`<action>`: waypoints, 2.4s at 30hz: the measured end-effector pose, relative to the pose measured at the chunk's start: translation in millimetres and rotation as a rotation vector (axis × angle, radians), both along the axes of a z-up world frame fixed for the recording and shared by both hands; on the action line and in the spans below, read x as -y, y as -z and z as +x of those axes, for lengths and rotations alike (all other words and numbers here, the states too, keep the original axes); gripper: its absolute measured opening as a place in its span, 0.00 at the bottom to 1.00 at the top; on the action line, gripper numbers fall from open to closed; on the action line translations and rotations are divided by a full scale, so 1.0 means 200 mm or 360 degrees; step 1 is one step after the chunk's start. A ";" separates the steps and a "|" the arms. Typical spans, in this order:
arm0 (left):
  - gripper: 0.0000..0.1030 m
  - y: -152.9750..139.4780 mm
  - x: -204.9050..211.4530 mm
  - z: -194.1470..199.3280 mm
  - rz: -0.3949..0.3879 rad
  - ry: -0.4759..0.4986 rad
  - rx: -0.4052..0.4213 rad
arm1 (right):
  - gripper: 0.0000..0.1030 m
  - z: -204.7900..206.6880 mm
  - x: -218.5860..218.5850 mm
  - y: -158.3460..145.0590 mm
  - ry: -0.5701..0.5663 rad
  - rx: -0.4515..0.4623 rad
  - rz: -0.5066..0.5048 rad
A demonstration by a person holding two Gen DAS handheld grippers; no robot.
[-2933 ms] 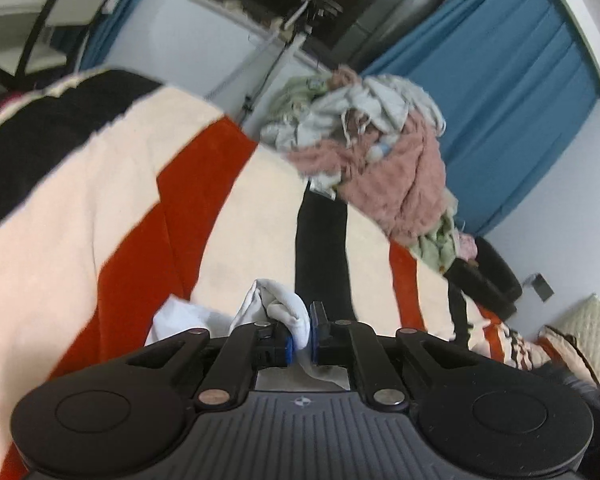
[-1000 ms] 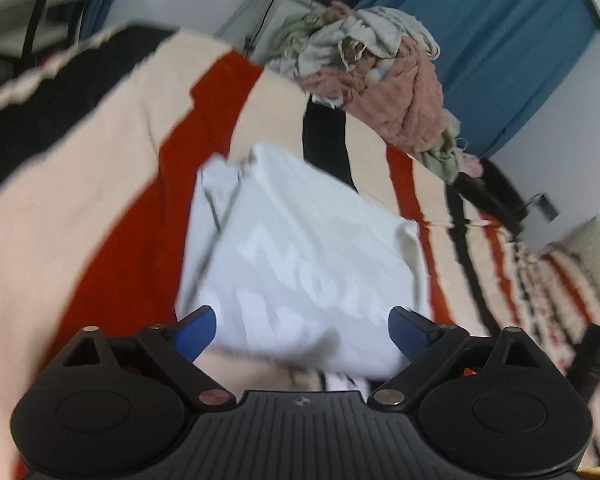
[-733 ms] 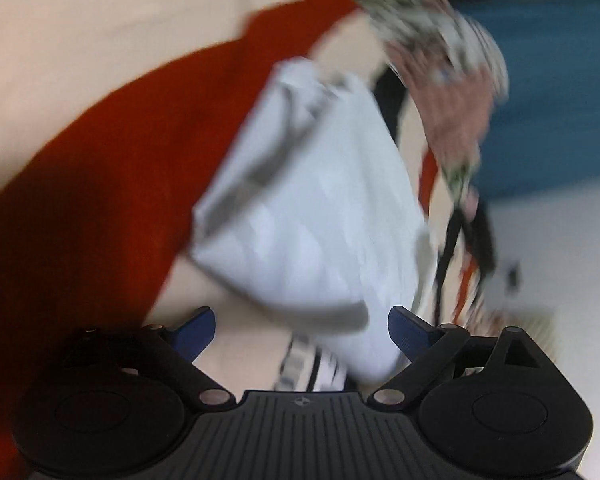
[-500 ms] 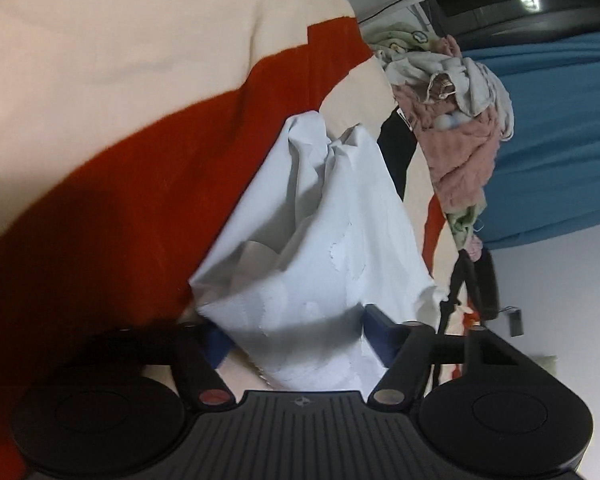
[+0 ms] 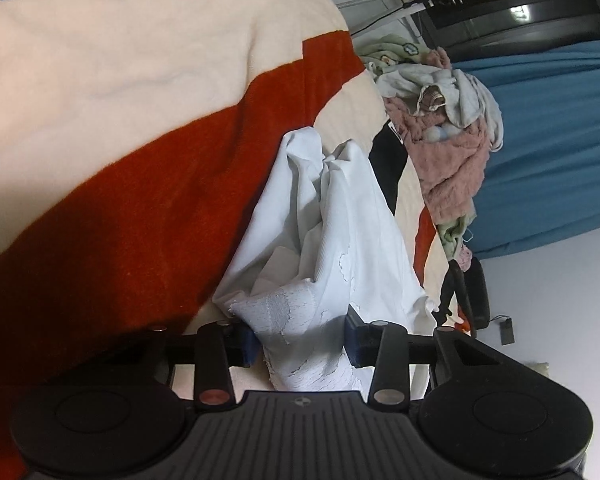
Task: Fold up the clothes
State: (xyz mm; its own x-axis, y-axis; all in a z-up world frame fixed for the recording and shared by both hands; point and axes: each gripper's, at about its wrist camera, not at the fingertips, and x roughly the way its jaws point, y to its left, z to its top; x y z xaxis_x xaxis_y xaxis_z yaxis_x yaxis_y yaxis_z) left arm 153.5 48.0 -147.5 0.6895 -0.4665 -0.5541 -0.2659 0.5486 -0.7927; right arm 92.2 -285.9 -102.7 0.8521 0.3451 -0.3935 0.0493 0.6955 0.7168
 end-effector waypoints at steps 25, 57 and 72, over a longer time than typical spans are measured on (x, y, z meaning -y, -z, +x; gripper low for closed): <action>0.21 -0.02 -0.03 -0.09 -0.0155 -0.0105 0.0218 | 0.64 0.09 0.11 0.48 0.0196 -0.0323 0.0963; 0.20 -0.76 1.53 0.76 0.0370 0.0906 0.0237 | 0.23 0.17 1.19 -0.18 0.0688 -0.0262 0.0558; 0.20 -0.16 2.23 1.34 0.0781 0.1062 0.0587 | 0.24 0.83 1.65 0.14 0.0814 -0.0072 0.0005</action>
